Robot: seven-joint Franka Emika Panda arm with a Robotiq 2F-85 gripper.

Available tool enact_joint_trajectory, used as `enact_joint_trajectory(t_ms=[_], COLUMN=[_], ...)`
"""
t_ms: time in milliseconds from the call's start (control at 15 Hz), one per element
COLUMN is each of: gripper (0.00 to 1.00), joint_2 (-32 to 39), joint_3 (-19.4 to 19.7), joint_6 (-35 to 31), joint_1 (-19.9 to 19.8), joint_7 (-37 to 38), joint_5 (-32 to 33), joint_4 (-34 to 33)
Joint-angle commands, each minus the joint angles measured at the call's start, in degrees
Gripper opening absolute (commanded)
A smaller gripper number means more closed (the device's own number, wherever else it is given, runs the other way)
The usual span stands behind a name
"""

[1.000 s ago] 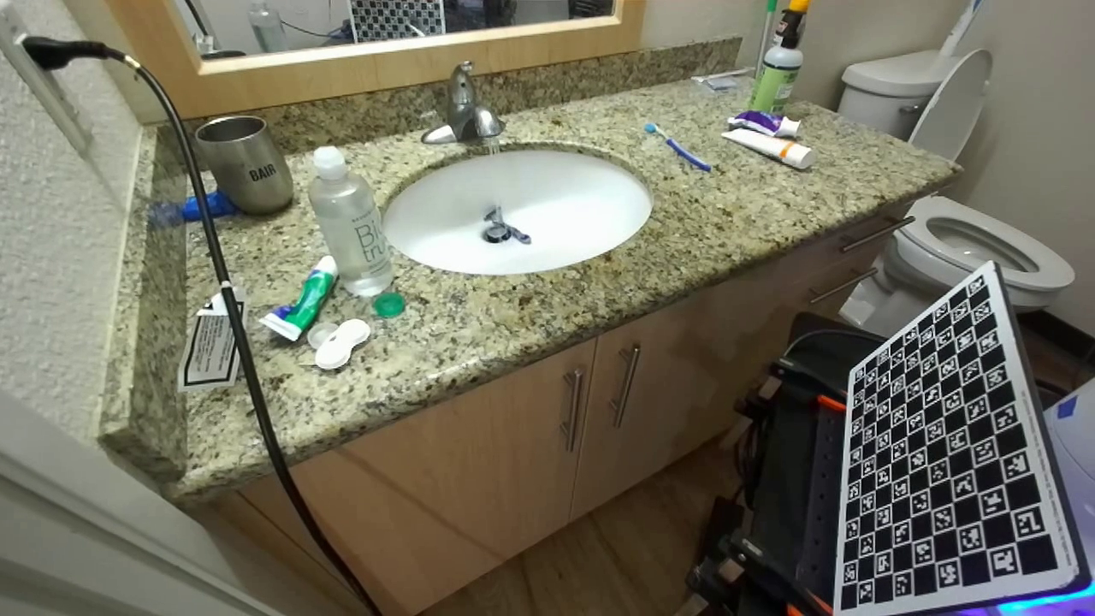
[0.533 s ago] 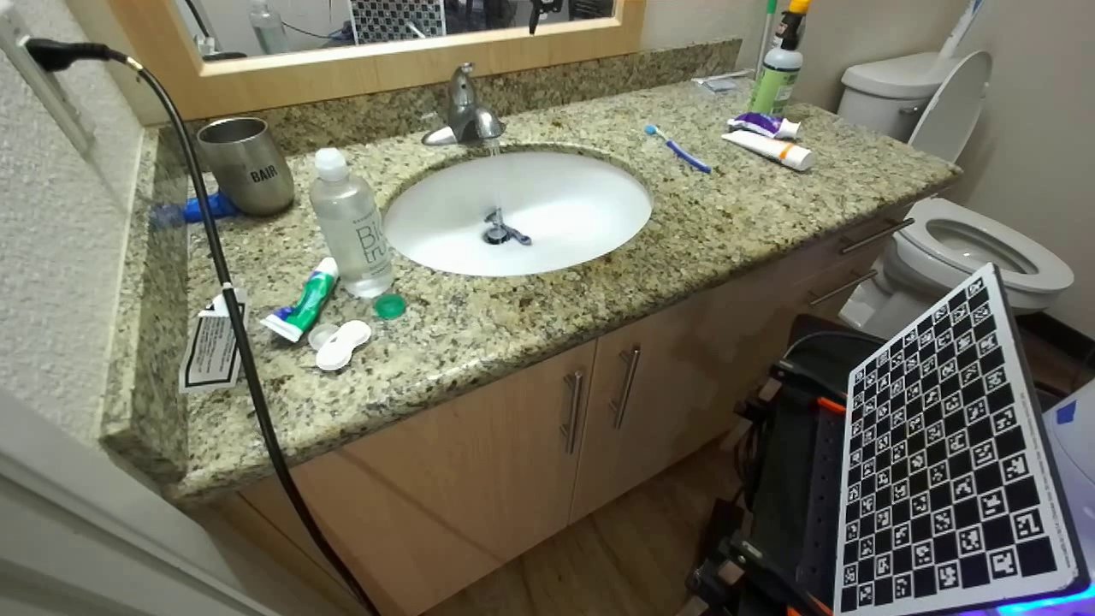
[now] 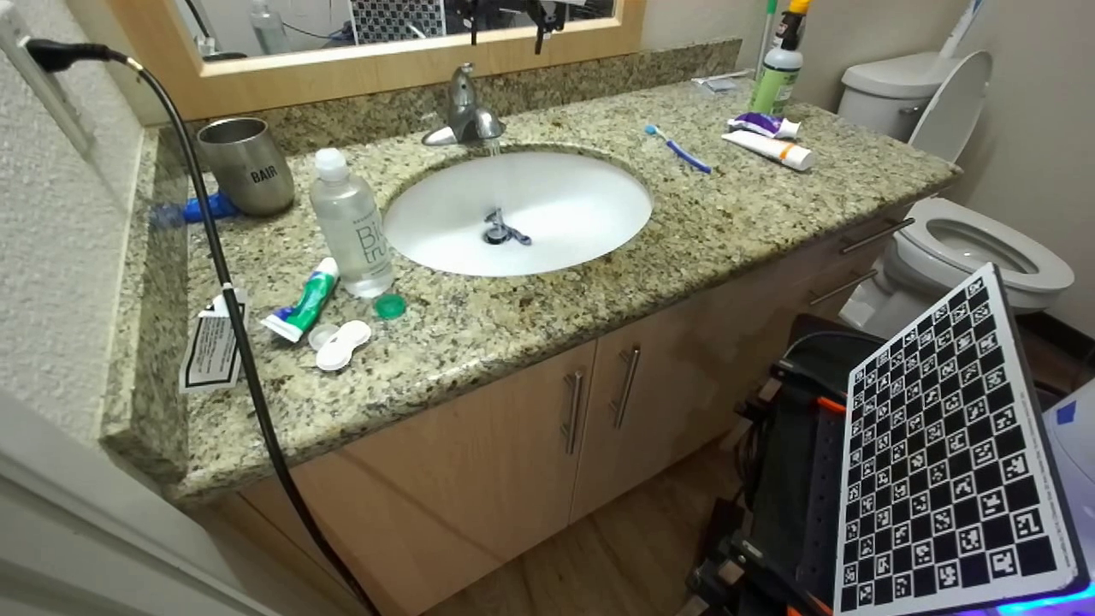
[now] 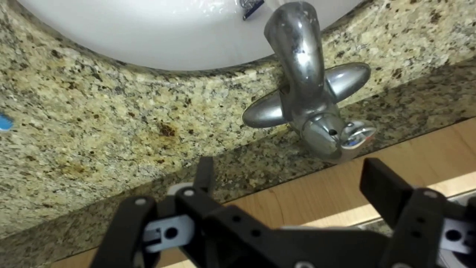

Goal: Close the tap

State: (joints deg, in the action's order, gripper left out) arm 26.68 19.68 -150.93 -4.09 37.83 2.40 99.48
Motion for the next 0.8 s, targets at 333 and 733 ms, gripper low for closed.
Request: enact_joint_trajectory(t_ms=[333,733], gripper=[1.00,1.00], joint_2=[7.4,8.3], joint_3=[1.5,1.3], joint_6=[-7.2,-5.3], joint_1=[0.8,0.6], joint_7=[6.7,6.9], joint_5=[0.0,-0.7], joint_4=[-5.6,-6.1])
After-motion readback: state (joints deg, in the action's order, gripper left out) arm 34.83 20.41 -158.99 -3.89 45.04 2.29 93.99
